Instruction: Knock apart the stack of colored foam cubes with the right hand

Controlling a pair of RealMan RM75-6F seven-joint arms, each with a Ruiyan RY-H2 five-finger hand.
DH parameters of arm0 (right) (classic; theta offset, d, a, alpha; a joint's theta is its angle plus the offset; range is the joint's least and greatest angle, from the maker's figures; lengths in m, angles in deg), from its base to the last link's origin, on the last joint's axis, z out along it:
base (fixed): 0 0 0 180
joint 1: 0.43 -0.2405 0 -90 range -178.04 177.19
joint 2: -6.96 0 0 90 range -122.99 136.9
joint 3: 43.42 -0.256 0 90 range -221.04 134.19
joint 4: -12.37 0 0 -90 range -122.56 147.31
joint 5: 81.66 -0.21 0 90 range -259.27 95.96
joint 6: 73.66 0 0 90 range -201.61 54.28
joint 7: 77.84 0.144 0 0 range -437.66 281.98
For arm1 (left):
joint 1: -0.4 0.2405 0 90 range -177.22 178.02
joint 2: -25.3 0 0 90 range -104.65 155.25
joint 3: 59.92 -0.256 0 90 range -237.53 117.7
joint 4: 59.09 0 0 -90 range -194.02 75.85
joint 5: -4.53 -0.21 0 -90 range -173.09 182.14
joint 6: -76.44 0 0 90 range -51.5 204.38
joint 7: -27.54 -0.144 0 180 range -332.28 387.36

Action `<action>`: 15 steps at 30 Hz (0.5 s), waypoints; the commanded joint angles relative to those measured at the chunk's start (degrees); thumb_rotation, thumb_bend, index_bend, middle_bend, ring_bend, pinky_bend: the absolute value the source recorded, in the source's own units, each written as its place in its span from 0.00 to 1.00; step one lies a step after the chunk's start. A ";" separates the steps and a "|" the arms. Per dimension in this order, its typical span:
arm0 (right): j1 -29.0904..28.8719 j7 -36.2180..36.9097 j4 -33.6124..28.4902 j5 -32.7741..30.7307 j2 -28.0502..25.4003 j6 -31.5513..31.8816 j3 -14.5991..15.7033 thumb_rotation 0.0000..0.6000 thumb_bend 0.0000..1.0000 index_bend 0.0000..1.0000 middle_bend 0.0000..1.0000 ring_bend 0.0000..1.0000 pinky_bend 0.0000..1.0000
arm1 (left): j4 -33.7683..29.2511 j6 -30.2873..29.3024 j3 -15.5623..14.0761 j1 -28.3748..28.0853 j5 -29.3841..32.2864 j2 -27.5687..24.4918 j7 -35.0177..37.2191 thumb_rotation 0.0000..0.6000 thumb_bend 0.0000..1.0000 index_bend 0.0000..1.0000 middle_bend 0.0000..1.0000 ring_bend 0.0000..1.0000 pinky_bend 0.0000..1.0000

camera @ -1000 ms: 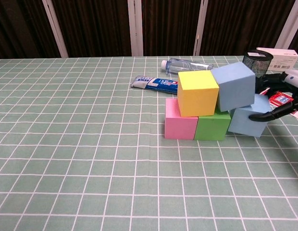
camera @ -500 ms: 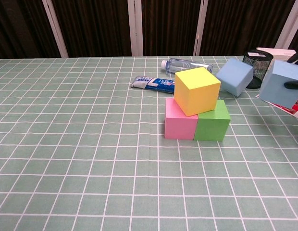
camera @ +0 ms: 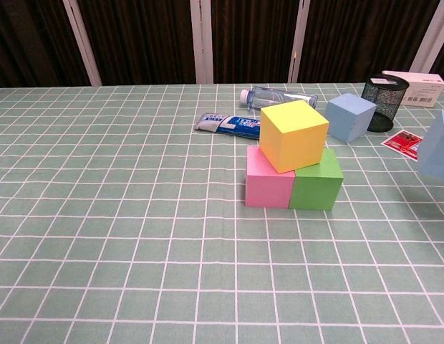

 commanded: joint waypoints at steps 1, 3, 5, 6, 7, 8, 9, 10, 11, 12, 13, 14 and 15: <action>0.16 2.71 -1.54 2.46 -1.64 -1.01 1.33 1.00 0.22 0.39 0.41 0.49 0.16 | 0.02 -0.01 0.00 0.04 0.00 -0.03 0.10 1.00 0.18 0.14 0.00 0.00 0.00; -0.40 3.61 -1.34 3.13 -1.91 -2.02 1.55 1.00 0.22 0.38 0.38 0.43 0.13 | 0.00 -0.04 -0.02 0.06 -0.05 -0.05 0.12 1.00 0.18 0.14 0.00 0.00 0.00; -0.96 2.51 -0.57 3.19 -1.84 -3.01 1.98 1.00 0.22 0.30 0.28 0.31 0.08 | 0.01 -0.12 -0.07 0.12 -0.17 -0.08 0.21 1.00 0.18 0.14 0.00 0.00 0.00; -1.29 1.10 -0.15 3.12 -1.95 -3.94 2.54 1.00 0.22 0.27 0.24 0.26 0.06 | 0.02 -0.18 -0.07 0.15 -0.21 -0.10 0.28 1.00 0.18 0.14 0.00 0.00 0.00; -1.67 -0.41 0.09 3.03 -2.13 -4.92 3.07 1.00 0.21 0.23 0.19 0.21 0.04 | 0.02 -0.29 -0.02 0.20 -0.18 -0.11 0.35 1.00 0.18 0.14 0.00 0.00 0.00; -2.04 -1.84 0.21 2.99 -2.42 -5.96 3.66 1.00 0.19 0.19 0.14 0.16 0.02 | 0.04 -0.36 0.03 0.23 -0.10 -0.10 0.38 1.00 0.18 0.14 0.00 0.00 0.00; -2.44 -3.18 0.31 2.95 -2.70 -7.05 4.22 1.00 0.18 0.18 0.12 0.14 0.01 | 0.04 -0.41 0.10 0.26 0.02 -0.08 0.40 1.00 0.18 0.14 0.00 0.00 0.00; -2.69 -3.91 0.24 2.73 -2.85 -7.68 4.45 1.00 0.17 0.16 0.09 0.12 0.00 | 0.03 -0.41 0.17 0.26 0.15 -0.07 0.41 1.00 0.18 0.14 0.00 0.00 0.00; -2.86 -4.31 0.16 2.47 -2.88 -8.04 4.52 1.00 0.16 0.15 0.08 0.11 0.00 | 0.01 -0.38 0.23 0.25 0.28 -0.06 0.39 1.00 0.18 0.14 0.00 0.00 0.00; -2.98 -4.47 0.08 2.15 -2.80 -8.22 4.47 1.00 0.16 0.14 0.07 0.11 0.00 | -0.01 -0.32 0.27 0.24 0.40 -0.06 0.36 1.00 0.18 0.14 0.00 0.00 0.00; -3.03 -4.50 0.00 1.84 -2.69 -8.22 4.35 1.00 0.16 0.13 0.07 0.10 0.00 | -0.04 -0.26 0.28 0.23 0.47 -0.06 0.33 1.00 0.18 0.14 0.00 0.00 0.00; -3.02 -4.57 -0.06 1.60 -2.54 -8.01 4.22 1.00 0.16 0.13 0.06 0.10 0.00 | -0.08 -0.23 0.28 0.24 0.50 -0.07 0.31 1.00 0.18 0.14 0.00 0.00 0.00; -2.98 -4.85 -0.03 1.41 -2.34 -7.64 4.09 1.00 0.16 0.12 0.05 0.09 0.00 | -0.11 -0.24 0.26 0.25 0.49 -0.08 0.31 1.00 0.18 0.14 0.00 0.00 0.00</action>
